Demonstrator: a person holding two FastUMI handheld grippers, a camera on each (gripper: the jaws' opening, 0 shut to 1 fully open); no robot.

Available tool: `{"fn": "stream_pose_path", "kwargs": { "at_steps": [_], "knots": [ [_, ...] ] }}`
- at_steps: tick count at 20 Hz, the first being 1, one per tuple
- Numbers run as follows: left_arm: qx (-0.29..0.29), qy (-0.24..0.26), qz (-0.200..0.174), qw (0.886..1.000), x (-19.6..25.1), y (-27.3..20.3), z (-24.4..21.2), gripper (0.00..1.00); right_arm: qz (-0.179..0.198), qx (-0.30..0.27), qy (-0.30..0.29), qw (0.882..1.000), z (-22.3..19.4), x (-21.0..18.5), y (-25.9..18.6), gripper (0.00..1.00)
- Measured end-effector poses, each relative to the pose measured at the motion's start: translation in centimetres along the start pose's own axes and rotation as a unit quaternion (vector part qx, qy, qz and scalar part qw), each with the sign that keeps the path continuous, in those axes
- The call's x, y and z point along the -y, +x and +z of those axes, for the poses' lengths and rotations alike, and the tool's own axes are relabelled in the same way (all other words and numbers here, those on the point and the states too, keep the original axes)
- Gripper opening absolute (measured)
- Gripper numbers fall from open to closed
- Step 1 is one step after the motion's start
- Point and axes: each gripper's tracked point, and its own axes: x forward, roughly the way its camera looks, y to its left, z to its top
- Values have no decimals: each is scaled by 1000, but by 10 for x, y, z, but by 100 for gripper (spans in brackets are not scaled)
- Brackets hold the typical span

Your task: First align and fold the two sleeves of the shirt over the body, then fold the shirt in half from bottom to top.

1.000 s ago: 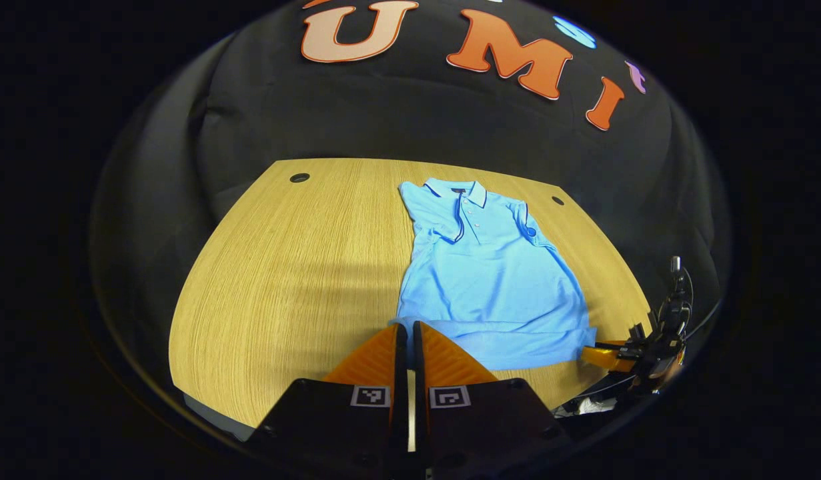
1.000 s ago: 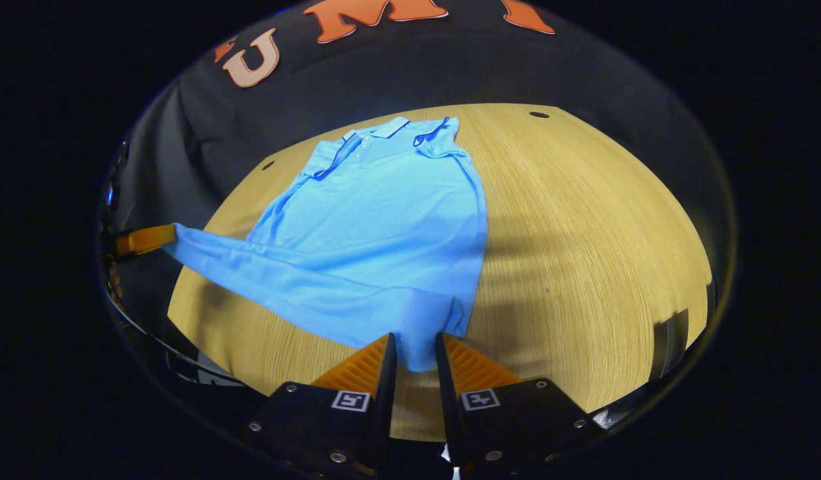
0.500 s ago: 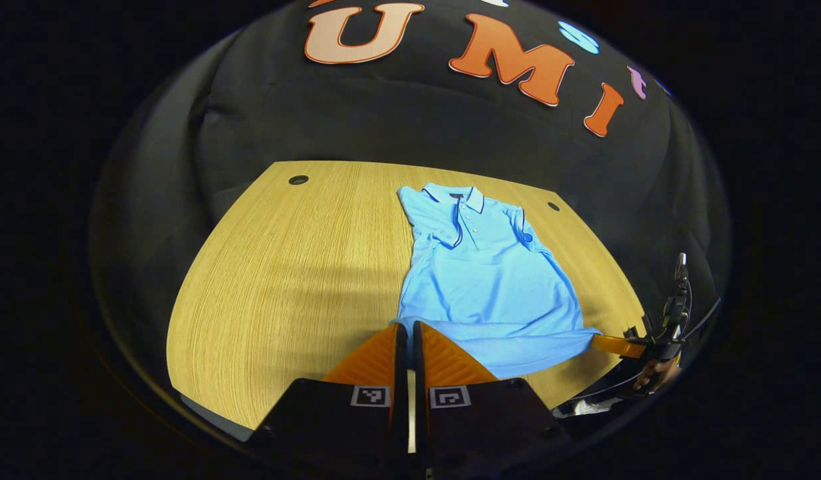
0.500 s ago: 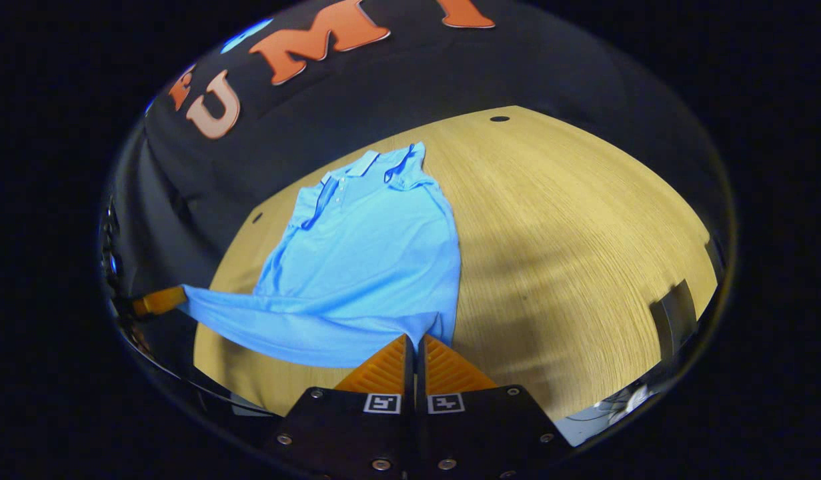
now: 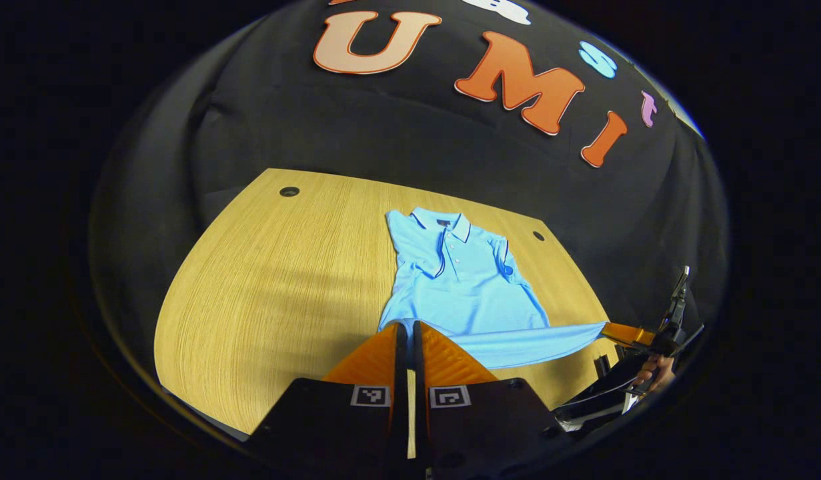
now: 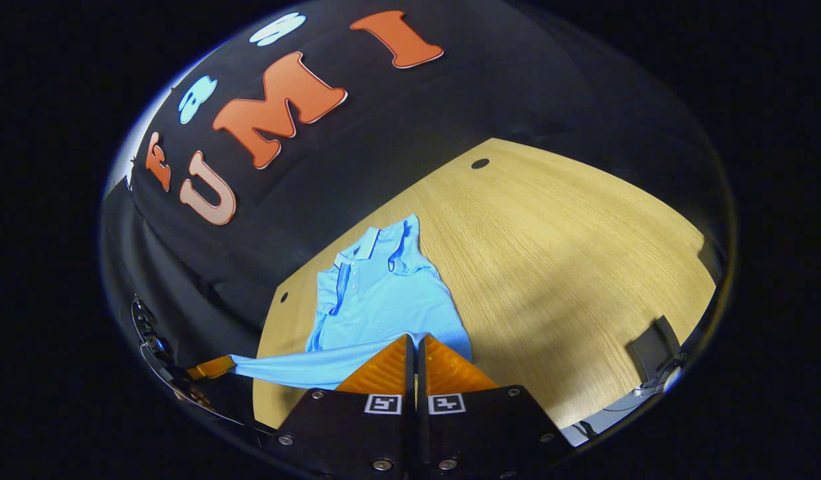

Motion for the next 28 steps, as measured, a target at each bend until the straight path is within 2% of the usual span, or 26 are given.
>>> {"fn": "stream_pose_path", "kwargs": {
  "at_steps": [4,6,9,11,13,14,15,16,18,20,21,24,27,28],
  "knots": [
    [13,37,1,999,15,2,34,8,5,23,-28,999,49,-7,0,0],
    [18,31,-2,999,23,5,47,8,4,25,-41,999,65,-3,4,0],
    [10,41,-5,999,31,10,45,8,-3,-29,-74,997,34,8,11,0],
    [5,53,-4,999,33,14,43,8,-12,-69,-100,993,-4,13,19,1],
    [0,54,-3,999,31,16,41,8,5,-113,-112,987,-41,0,29,2],
    [-3,53,-3,999,30,17,41,8,12,-122,-120,985,-51,-8,34,14],
    [-6,54,-3,999,27,18,41,8,17,-123,-131,984,-58,-15,41,20],
    [-7,55,-2,998,25,20,41,8,17,-124,-145,981,-64,-20,47,31],
    [-8,55,-3,998,21,21,41,8,17,-131,-169,977,-76,-24,60,41],
    [-8,54,-3,998,15,24,40,8,11,-132,-192,972,-85,-24,76,68],
    [-6,54,-3,999,11,25,39,8,5,-129,-204,970,-88,-21,84,62],
    [0,46,-3,999,2,29,32,7,-3,-122,-239,963,-96,-15,103,73],
    [-1,34,3,999,-10,30,25,8,-2,-107,-270,957,-104,-19,115,75],
    [-2,32,4,999,-12,29,23,7,3,-107,-273,956,-106,-22,116,73]
  ]
}}
